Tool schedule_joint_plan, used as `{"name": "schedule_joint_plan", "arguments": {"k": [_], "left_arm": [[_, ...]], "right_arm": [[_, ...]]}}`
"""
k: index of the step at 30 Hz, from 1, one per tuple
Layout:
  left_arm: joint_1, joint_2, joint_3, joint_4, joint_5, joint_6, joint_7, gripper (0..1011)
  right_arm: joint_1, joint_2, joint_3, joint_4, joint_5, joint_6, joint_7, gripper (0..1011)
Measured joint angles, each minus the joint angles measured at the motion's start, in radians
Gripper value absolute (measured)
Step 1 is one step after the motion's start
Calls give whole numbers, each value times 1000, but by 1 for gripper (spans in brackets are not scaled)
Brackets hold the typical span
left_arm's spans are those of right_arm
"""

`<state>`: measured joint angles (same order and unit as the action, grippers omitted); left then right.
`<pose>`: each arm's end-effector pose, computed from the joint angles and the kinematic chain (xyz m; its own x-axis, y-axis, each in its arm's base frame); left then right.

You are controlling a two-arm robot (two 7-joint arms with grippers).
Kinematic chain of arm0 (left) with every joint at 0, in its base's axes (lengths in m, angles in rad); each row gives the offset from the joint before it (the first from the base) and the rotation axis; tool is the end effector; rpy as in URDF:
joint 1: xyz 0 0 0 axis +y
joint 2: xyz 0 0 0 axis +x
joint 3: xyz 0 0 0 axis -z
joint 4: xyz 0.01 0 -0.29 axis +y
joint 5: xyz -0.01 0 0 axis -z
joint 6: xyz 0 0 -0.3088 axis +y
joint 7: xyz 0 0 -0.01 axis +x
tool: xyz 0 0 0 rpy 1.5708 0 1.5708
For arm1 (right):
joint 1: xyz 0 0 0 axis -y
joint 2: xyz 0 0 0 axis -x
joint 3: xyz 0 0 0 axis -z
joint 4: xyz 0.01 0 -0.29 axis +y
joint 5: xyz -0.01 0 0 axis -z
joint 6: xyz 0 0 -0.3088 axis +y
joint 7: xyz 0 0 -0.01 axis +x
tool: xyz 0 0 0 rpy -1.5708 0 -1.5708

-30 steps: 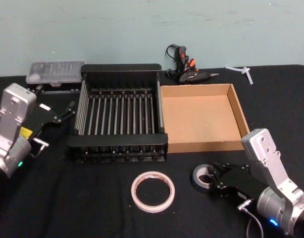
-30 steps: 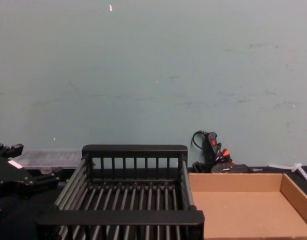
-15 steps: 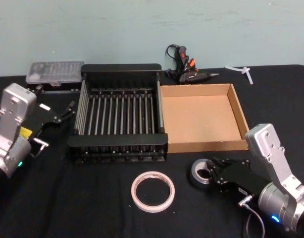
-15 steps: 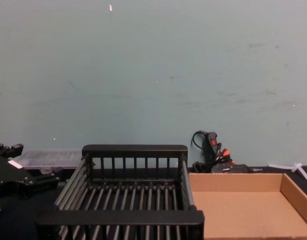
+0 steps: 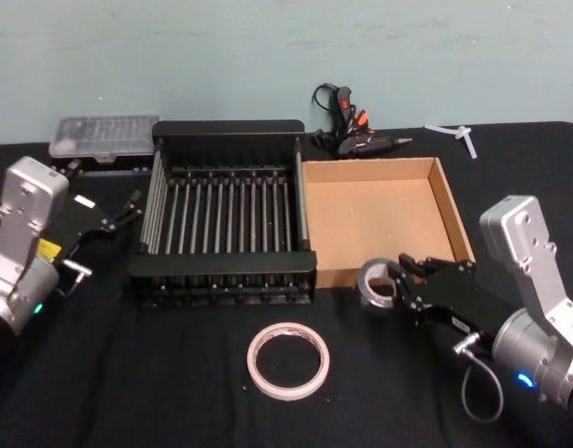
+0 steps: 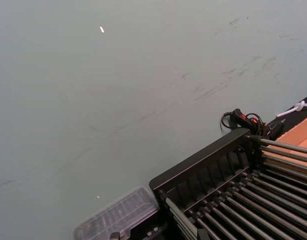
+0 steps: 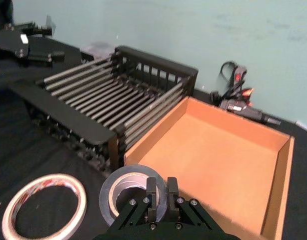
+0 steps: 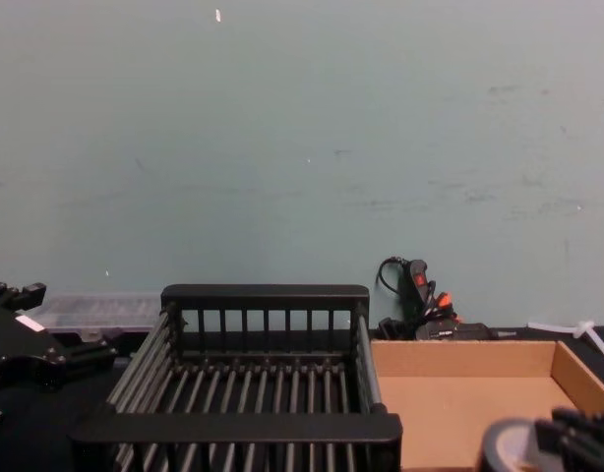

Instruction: Pick up the white tape and place it into the black box , Pick up the silver tape and place it into the brown box.

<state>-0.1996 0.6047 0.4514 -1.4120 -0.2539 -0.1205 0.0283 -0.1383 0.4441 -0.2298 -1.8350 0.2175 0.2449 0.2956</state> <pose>0.3581 0.0827 -0.3022 0.2922 0.8803 0.3738 -0.9553 0.2873 0.0702 0.2776 -0.0276 -0.2700 0.5642 -0.8195 0.1004 0.8083 0.5234 -0.2696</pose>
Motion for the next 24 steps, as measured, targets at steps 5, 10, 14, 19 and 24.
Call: {"name": "schedule_joint_plan", "arguments": {"k": [5,10,14,19,24], "left_arm": [[0,0,0,0,0,0,0,1001],[0,0,0,0,0,0,0,1001],[0,0,0,0,0,0,0,1001],[0,0,0,0,0,0,0,1001],[0,0,0,0,0,0,0,1001]], "right_arm": [[30,-8,2,8,-3,-15,0,133],[68,-19,0,28,-13,-28,-1,133],[109,-31,-4,56,-24,-36,-2,133],[153,-47,-7,92,-35,-41,-9,133],[207,-68,-12,142,-55,-43,-21,133]]}}
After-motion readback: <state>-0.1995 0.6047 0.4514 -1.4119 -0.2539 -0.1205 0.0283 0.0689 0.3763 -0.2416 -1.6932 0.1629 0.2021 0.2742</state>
